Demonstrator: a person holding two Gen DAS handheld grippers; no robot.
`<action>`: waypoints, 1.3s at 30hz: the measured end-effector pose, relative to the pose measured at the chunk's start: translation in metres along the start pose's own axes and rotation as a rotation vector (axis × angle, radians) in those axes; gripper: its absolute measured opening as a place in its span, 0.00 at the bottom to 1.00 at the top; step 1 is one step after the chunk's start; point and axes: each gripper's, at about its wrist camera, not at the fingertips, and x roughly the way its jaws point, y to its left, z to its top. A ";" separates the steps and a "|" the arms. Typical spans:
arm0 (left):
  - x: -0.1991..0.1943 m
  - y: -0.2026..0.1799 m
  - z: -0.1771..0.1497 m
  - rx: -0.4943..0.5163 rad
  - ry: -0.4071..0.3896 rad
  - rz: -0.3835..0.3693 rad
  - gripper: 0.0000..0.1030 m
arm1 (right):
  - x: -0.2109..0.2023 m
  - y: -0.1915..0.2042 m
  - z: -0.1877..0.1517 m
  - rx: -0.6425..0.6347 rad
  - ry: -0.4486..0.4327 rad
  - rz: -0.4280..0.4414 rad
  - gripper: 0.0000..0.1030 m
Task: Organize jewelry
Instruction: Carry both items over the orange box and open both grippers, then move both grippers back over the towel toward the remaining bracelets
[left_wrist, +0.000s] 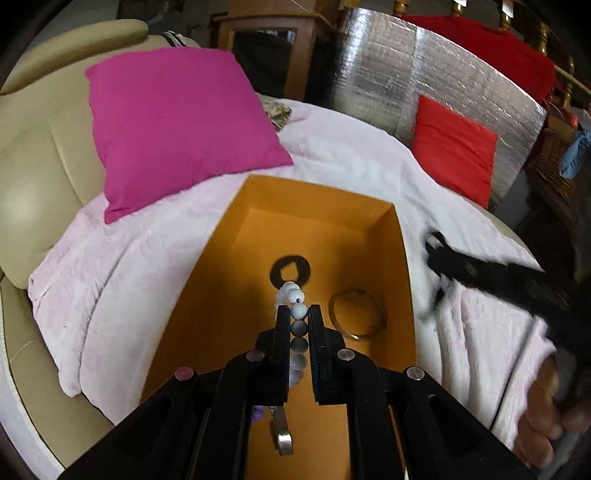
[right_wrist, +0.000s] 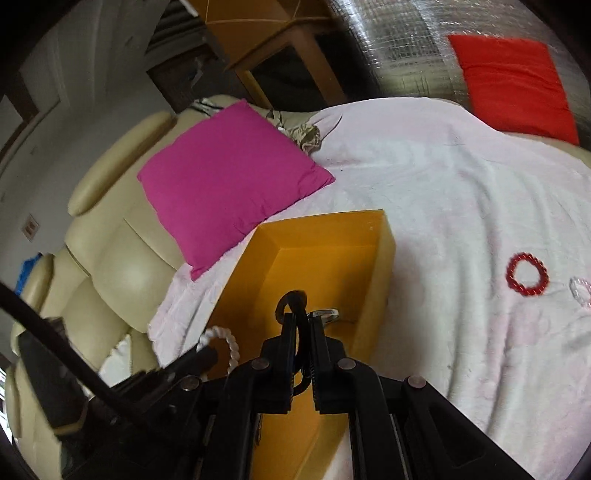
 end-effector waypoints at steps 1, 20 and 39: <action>0.002 -0.001 -0.001 0.002 0.009 -0.012 0.09 | 0.007 0.000 0.004 0.002 0.002 -0.014 0.08; 0.027 -0.050 -0.007 0.112 0.079 0.054 0.48 | 0.005 -0.074 0.028 0.152 -0.097 -0.049 0.58; 0.021 -0.153 -0.010 0.252 0.005 0.051 0.52 | -0.144 -0.220 -0.041 0.278 -0.144 -0.252 0.57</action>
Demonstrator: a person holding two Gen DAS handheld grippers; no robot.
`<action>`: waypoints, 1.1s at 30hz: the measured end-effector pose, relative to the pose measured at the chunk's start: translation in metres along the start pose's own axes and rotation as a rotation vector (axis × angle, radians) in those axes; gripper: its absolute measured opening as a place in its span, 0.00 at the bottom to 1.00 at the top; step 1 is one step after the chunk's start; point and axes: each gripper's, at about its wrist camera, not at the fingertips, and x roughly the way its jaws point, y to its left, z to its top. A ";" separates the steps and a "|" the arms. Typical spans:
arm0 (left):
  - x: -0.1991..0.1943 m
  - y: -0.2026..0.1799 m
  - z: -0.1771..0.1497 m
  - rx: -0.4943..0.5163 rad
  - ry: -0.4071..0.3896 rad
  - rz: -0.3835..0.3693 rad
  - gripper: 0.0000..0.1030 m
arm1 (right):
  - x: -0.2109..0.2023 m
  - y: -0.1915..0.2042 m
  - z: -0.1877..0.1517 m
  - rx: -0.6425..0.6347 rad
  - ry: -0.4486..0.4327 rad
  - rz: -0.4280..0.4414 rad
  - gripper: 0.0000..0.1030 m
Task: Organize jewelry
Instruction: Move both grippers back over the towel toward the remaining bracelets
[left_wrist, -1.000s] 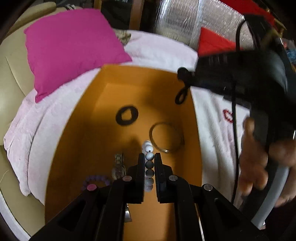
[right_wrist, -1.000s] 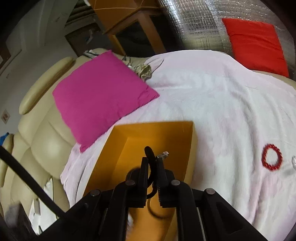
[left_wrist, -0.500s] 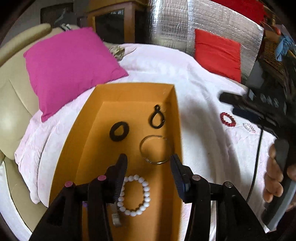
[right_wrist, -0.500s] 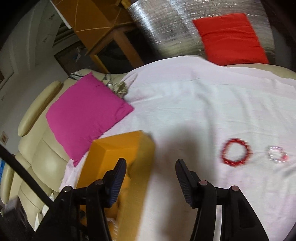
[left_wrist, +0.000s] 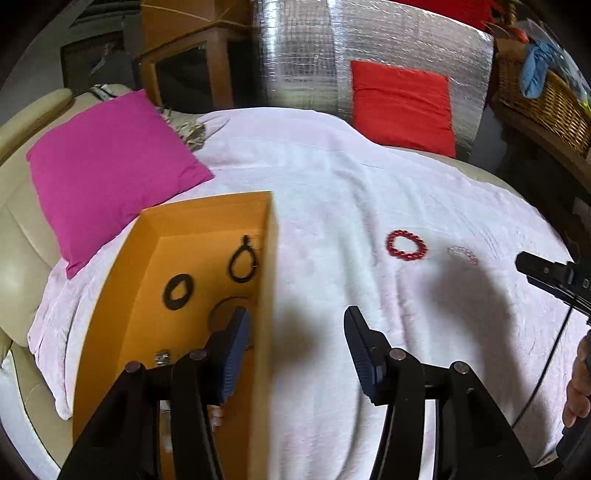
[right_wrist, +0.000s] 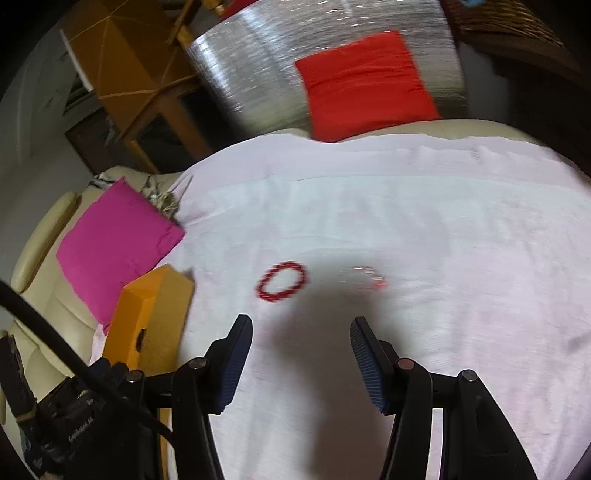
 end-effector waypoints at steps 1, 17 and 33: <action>0.001 -0.006 0.000 0.009 0.002 -0.002 0.52 | -0.003 -0.007 -0.001 0.008 -0.004 -0.005 0.57; 0.031 -0.070 -0.002 0.119 0.063 0.022 0.53 | -0.006 -0.063 -0.006 0.096 0.010 0.016 0.57; 0.056 -0.082 -0.004 0.132 0.107 0.010 0.53 | 0.009 -0.075 -0.008 0.126 0.044 0.019 0.57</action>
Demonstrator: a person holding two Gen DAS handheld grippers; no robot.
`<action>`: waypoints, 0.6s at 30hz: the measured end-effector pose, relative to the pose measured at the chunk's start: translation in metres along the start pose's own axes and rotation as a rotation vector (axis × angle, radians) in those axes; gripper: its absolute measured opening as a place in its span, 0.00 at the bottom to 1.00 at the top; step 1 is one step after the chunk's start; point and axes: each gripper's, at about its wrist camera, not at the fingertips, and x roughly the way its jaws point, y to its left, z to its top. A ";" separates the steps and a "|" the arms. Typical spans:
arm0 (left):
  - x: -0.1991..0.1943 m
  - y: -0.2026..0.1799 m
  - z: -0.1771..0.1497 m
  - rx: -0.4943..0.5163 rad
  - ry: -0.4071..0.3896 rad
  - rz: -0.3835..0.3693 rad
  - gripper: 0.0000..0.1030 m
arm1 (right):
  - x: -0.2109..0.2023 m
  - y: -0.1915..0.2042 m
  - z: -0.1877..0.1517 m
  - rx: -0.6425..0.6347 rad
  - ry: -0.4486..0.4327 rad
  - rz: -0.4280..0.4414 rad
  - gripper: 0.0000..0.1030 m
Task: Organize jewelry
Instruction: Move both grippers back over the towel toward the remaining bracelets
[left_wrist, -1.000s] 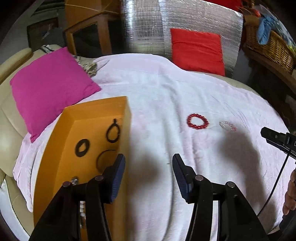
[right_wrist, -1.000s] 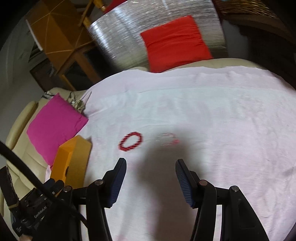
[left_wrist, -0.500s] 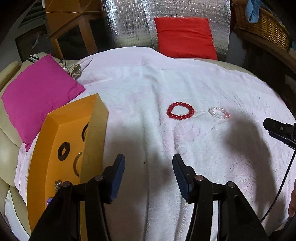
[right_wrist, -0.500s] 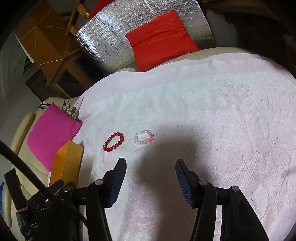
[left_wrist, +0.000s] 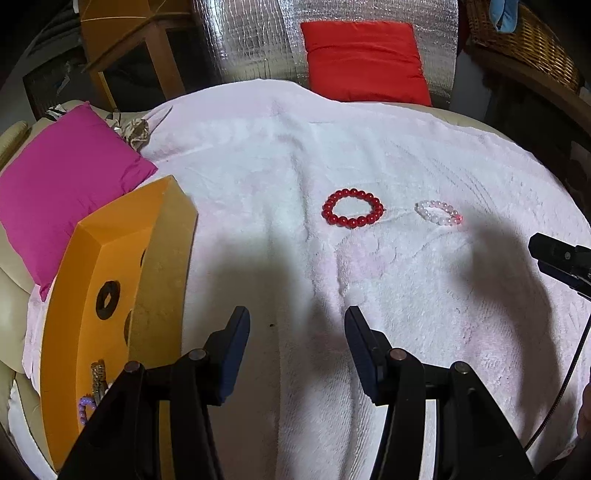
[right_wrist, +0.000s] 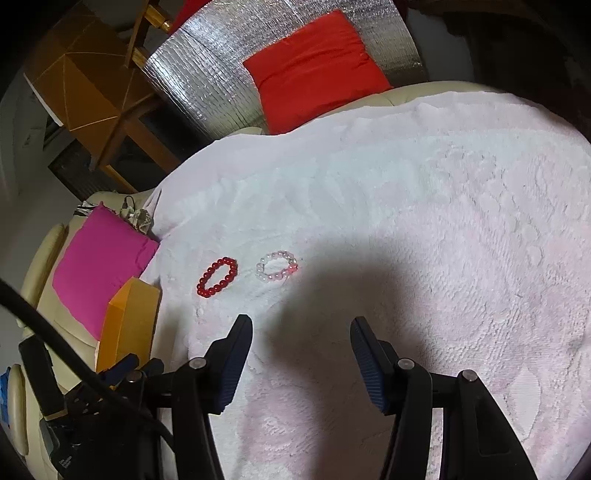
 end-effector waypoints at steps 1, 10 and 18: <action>0.001 0.000 0.000 0.002 0.001 0.000 0.53 | 0.001 0.000 0.000 0.001 0.002 -0.001 0.57; 0.014 0.008 0.000 -0.010 0.027 0.009 0.53 | 0.015 0.004 -0.001 -0.003 0.023 0.001 0.57; 0.017 0.008 0.000 -0.008 0.028 0.002 0.53 | 0.023 0.007 -0.004 -0.011 0.039 -0.005 0.57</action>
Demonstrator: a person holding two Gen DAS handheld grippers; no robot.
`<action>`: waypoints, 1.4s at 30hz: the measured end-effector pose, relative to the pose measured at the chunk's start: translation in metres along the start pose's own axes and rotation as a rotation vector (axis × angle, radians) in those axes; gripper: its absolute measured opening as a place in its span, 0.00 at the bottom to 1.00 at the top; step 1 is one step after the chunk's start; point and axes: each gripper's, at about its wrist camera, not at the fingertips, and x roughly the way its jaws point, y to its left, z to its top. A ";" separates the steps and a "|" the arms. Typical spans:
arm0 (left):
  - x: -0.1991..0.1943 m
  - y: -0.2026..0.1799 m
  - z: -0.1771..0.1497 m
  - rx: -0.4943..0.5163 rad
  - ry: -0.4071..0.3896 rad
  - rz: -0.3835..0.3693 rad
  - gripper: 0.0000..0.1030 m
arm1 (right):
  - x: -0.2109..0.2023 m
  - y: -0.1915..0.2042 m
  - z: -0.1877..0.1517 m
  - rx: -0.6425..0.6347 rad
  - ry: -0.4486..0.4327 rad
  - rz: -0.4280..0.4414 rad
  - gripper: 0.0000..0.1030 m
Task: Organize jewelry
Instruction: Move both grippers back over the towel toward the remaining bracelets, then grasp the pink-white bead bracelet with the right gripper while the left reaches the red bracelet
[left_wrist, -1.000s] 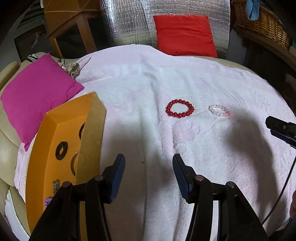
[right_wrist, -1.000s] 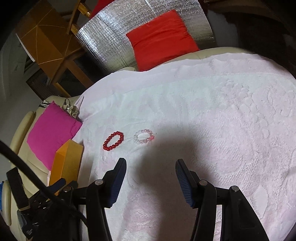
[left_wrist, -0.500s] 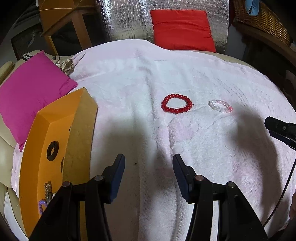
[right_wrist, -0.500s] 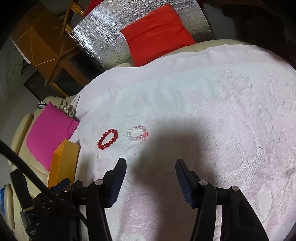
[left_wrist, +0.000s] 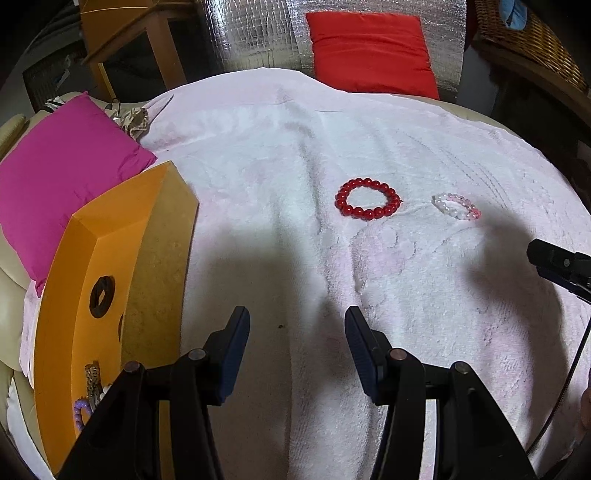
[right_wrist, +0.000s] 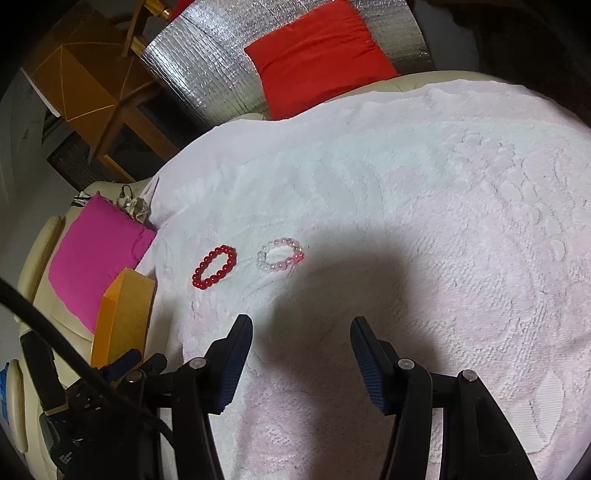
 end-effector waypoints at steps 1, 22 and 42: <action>0.001 -0.001 0.000 0.001 0.000 -0.001 0.53 | 0.001 -0.001 0.000 0.004 0.004 0.001 0.57; 0.015 -0.016 0.005 0.038 0.012 -0.001 0.53 | 0.015 -0.001 0.006 0.017 0.009 0.016 0.57; 0.034 -0.019 0.015 0.032 0.028 0.011 0.53 | 0.033 -0.007 0.032 0.094 -0.020 0.062 0.57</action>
